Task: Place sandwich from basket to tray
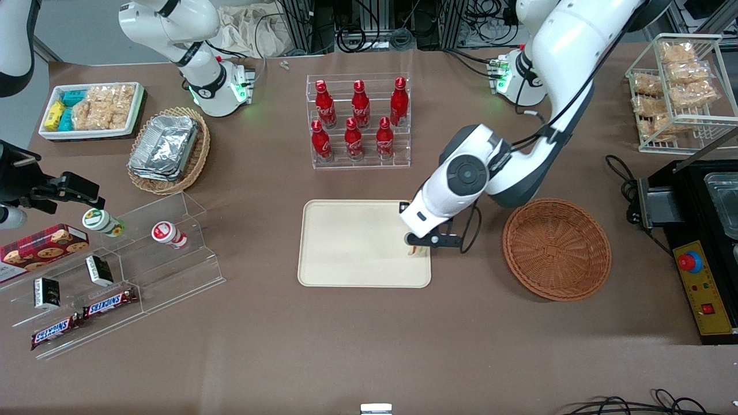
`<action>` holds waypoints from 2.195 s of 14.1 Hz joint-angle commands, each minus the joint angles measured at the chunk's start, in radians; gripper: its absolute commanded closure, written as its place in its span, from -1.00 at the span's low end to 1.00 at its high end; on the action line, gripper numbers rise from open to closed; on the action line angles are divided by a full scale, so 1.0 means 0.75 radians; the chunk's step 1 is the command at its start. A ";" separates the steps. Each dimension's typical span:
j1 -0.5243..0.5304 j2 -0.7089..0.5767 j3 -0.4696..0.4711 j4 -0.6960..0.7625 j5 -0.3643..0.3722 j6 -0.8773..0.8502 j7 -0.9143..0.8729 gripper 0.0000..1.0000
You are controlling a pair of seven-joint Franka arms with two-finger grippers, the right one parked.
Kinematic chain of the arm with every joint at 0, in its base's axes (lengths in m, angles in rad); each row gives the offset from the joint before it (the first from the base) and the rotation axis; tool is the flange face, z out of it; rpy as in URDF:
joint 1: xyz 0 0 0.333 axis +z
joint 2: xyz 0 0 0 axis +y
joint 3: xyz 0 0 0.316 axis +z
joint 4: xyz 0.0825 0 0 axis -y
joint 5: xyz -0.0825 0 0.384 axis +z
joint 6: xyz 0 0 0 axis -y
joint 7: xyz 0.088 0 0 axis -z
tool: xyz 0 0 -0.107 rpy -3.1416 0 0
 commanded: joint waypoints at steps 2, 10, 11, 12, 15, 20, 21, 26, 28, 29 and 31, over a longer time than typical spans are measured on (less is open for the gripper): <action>-0.026 0.113 -0.003 0.030 0.175 0.050 -0.027 1.00; -0.030 0.223 -0.001 0.119 0.171 0.081 -0.035 -0.94; -0.030 0.223 -0.001 0.120 0.171 0.079 -0.035 -0.98; -0.030 0.221 -0.001 0.120 0.171 0.077 -0.035 -0.98; -0.030 0.207 -0.003 0.132 0.156 0.050 -0.045 -0.99; -0.012 0.164 -0.011 0.426 0.136 -0.427 -0.090 -0.99; 0.004 0.142 -0.009 0.481 0.099 -0.540 -0.074 -0.99; 0.141 -0.079 0.005 0.467 0.021 -0.735 0.055 -0.99; 0.186 -0.142 0.019 0.465 0.023 -0.829 0.183 -0.99; 0.189 -0.183 0.070 0.447 0.021 -0.844 0.255 -0.99; 0.189 -0.281 0.181 0.384 -0.029 -0.842 0.386 -0.99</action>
